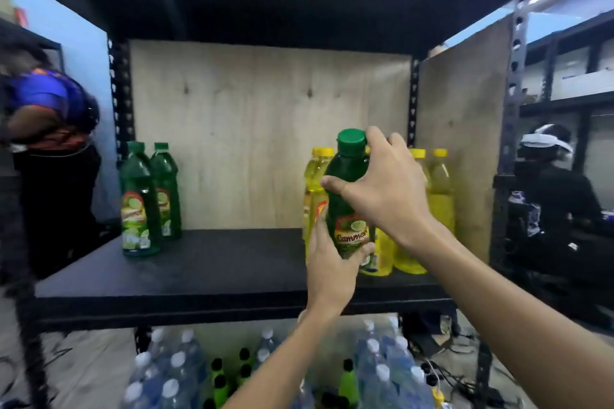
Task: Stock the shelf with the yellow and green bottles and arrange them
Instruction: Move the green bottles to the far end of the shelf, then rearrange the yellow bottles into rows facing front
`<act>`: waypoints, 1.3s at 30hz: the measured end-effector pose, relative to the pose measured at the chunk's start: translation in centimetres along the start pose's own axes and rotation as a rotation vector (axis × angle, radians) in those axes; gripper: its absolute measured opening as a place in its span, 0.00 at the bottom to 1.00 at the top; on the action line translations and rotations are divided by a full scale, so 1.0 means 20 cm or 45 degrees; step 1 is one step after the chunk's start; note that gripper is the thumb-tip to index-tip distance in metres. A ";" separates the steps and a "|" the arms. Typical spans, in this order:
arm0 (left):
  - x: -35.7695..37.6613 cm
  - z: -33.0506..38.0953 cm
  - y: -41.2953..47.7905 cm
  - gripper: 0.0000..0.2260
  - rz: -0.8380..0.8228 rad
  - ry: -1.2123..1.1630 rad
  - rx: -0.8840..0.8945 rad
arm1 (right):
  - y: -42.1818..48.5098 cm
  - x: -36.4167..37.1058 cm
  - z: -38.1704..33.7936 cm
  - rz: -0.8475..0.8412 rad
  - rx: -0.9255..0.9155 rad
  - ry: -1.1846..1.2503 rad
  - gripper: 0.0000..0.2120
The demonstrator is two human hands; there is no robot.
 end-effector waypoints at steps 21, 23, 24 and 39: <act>-2.07 -0.71 0.60 0.27 -0.072 0.444 -0.476 | 0.53 1.45 -1.56 -0.513 -0.028 0.567 0.27; -2.09 -0.72 0.61 0.25 -0.121 0.433 -0.507 | 0.54 1.48 -1.58 -0.530 -0.013 0.539 0.25; -2.09 -0.71 0.61 0.25 -0.145 0.435 -0.516 | 0.54 1.49 -1.58 -0.533 -0.008 0.532 0.25; -1.71 -0.36 0.18 0.25 0.609 0.923 0.303 | 0.32 1.03 -1.04 -0.722 0.101 0.611 0.29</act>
Point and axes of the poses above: each hand's wrist, its own y-axis towards the middle knuckle, its own x-axis out of the palm, z = x × y, the point moved 2 cm from there along y, towards the middle knuckle, and after that the axes turned 9 degrees about -x, right-handed, at the moved point
